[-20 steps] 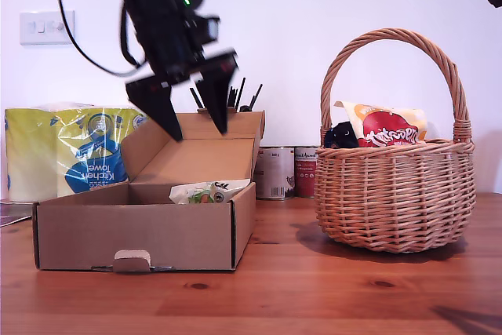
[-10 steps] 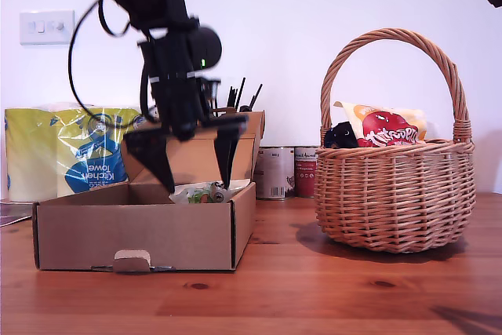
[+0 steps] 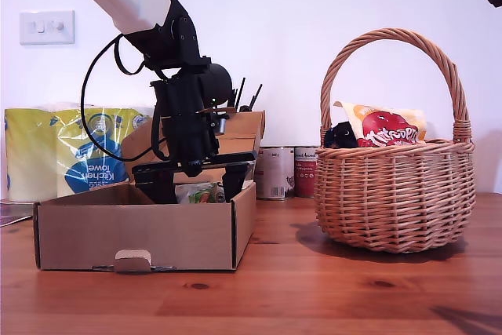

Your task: Move the bags of Easter eggs from the cardboard box on the left into the woven basket on the right side.

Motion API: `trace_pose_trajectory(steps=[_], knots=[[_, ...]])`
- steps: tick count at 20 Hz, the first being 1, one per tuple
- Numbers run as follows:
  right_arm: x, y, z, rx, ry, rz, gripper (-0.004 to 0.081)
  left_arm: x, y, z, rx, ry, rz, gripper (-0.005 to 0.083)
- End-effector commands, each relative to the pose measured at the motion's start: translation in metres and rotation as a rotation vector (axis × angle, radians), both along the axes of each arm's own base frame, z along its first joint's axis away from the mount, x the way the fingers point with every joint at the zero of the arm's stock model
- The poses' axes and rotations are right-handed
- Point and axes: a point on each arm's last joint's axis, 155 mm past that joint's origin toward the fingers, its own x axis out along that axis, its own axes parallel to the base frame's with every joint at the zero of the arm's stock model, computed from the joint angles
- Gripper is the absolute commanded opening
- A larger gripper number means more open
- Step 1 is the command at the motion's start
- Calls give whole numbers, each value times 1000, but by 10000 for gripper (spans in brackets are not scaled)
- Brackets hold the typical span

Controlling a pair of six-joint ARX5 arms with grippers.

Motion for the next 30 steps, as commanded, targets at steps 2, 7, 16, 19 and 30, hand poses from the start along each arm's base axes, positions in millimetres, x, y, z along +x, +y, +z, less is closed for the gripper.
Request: trace_pose_trajectory(steps=[2,7,16,19,30], knots=[[0,1,5,-2,-18,7,-12,-12,4,-18,37,48,-29,583],[0,1,5,-2,-18,7,-12,-12,5,-16,47,44,-68,213],[0,1,5,-2,-18,7,-12,-25,12,73,24,-49,-137,213],[0,1,5,-2,-18,7,-12,-31,3,123,-63,-125,-164,213],[3,-3,4,-15,-21,-14,-12,-96,-99,189,-395,-206,-621,213]])
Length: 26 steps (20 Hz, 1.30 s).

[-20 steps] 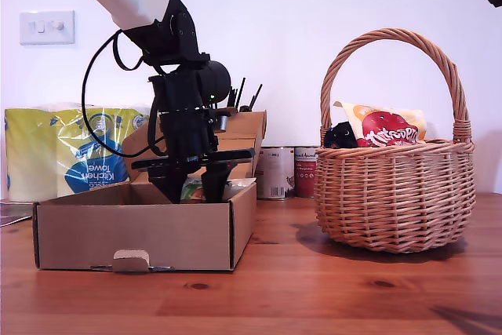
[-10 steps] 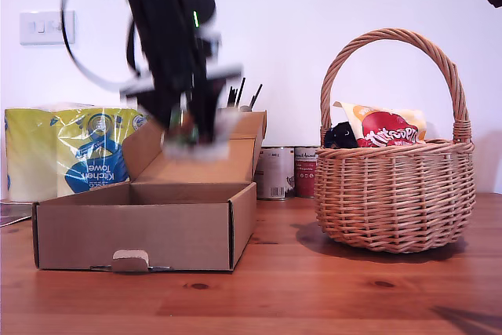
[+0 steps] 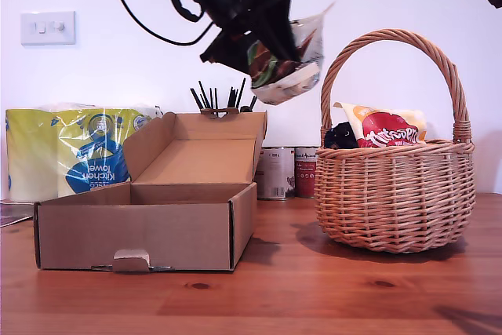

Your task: Move the bags of Easter eggs from the cardboard box on the left into the woven basket on the right side.

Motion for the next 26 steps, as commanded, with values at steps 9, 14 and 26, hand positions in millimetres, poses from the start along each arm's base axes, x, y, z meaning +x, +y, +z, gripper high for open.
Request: trace_pose_trajectory(steps=[9,14,26], knots=[[4,1,-1,-22,0,10,-12,-10,-6,33,-64,-81,-40,213],[6,1,-5,-26,15,11,-12,-23,-4,67,-158,-211,-54,213],[7,2,-2,-23,0,11,-13,-55,16,47,-349,-477,-58,213]])
